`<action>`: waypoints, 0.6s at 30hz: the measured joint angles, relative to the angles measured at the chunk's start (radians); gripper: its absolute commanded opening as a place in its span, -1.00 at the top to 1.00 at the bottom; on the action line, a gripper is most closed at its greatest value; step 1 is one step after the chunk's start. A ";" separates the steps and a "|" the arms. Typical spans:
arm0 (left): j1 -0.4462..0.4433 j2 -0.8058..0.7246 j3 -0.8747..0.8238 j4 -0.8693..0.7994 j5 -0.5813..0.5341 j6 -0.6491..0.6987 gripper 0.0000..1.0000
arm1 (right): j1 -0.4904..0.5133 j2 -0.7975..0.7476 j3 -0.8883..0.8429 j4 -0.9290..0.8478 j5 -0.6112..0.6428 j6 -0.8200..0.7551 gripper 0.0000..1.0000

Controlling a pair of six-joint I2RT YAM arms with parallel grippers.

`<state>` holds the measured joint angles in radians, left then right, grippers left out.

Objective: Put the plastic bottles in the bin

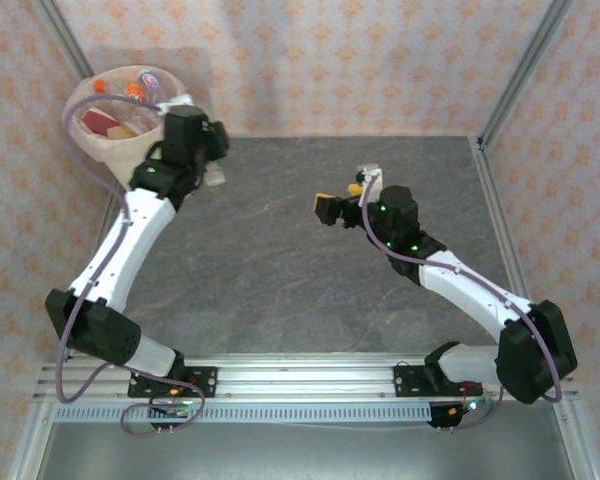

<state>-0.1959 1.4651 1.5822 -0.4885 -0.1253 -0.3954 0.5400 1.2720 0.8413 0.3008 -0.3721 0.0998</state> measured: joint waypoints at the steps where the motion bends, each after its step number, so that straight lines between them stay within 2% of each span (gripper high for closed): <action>1: 0.039 -0.011 0.023 -0.018 0.003 0.010 0.34 | 0.016 0.018 0.020 0.001 -0.018 -0.011 -0.98; 7: 0.272 -0.024 0.147 -0.057 0.046 0.055 0.33 | 0.073 0.080 0.107 0.032 -0.039 -0.039 -0.98; 13: 0.483 0.118 0.353 -0.070 0.146 0.061 0.33 | 0.073 0.109 0.114 0.063 0.000 -0.038 -0.98; 18: 0.559 0.263 0.468 -0.096 0.170 0.034 0.33 | 0.073 0.123 0.114 0.083 0.033 -0.040 -0.98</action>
<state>0.3630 1.7279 2.0499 -0.5842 0.0444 -0.3614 0.6128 1.3952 0.9558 0.3836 -0.3393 0.0601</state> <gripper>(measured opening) 0.555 0.992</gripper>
